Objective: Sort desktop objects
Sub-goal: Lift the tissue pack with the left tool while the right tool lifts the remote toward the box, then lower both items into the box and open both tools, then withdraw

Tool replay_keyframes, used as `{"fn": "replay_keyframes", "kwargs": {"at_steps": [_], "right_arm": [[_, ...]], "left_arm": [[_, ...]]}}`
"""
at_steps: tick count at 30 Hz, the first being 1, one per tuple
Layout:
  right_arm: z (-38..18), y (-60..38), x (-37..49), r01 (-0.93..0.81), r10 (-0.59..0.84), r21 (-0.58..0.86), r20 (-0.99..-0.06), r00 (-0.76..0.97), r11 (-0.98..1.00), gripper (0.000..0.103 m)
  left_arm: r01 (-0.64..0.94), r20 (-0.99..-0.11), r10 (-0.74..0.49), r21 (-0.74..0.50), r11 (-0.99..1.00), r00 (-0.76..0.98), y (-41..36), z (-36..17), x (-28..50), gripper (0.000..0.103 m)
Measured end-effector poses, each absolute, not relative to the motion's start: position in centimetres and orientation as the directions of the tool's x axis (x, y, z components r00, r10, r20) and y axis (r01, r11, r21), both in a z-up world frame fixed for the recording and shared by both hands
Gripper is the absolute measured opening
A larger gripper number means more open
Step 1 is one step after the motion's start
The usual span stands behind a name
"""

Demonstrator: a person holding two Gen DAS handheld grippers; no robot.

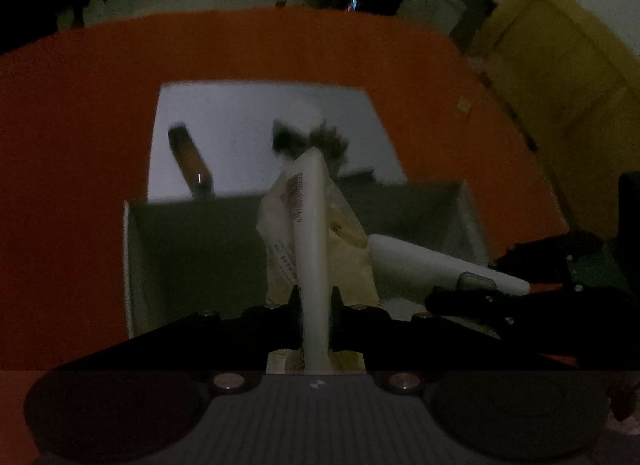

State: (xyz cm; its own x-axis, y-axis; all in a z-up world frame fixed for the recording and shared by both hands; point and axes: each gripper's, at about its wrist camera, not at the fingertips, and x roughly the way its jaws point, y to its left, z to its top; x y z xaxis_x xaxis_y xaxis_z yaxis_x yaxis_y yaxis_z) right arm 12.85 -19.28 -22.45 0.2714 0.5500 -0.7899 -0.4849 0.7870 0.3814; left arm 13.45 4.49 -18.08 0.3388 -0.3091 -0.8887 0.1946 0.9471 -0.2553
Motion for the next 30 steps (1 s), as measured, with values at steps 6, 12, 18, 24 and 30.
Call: {"fn": "replay_keyframes", "kwargs": {"at_steps": [6,12,18,24,30], "right_arm": [[-26.3,-18.3,12.9,-0.462,0.477,0.326,-0.84,0.257,0.825,0.022],[-29.9,-17.0,13.5,-0.45,0.392,0.259,-0.891,0.23,0.854,0.022],[-32.4,-15.6,13.3,-0.469,0.349,0.236,-0.921,0.17,0.851,0.022],[-33.9,-15.4,13.1,-0.467,0.33,0.254,-0.94,0.088,0.847,0.022],[-34.8,-15.5,13.7,-0.424,0.367,0.333,-0.93,-0.002,0.842,0.022]], "left_arm": [[0.181,-0.912,-0.258,-0.208,0.961,0.319,3.9,-21.9,13.5,0.009],[0.164,-0.94,-0.192,-0.149,0.975,0.284,3.5,-25.9,13.2,0.009],[0.162,-0.958,-0.153,-0.116,0.98,0.241,2.7,-28.3,12.4,0.009],[0.176,-0.966,-0.143,-0.106,0.979,0.216,2.0,-29.0,11.9,0.009],[0.177,-0.972,-0.133,-0.098,0.979,0.193,1.8,-29.7,11.5,0.009]]}}
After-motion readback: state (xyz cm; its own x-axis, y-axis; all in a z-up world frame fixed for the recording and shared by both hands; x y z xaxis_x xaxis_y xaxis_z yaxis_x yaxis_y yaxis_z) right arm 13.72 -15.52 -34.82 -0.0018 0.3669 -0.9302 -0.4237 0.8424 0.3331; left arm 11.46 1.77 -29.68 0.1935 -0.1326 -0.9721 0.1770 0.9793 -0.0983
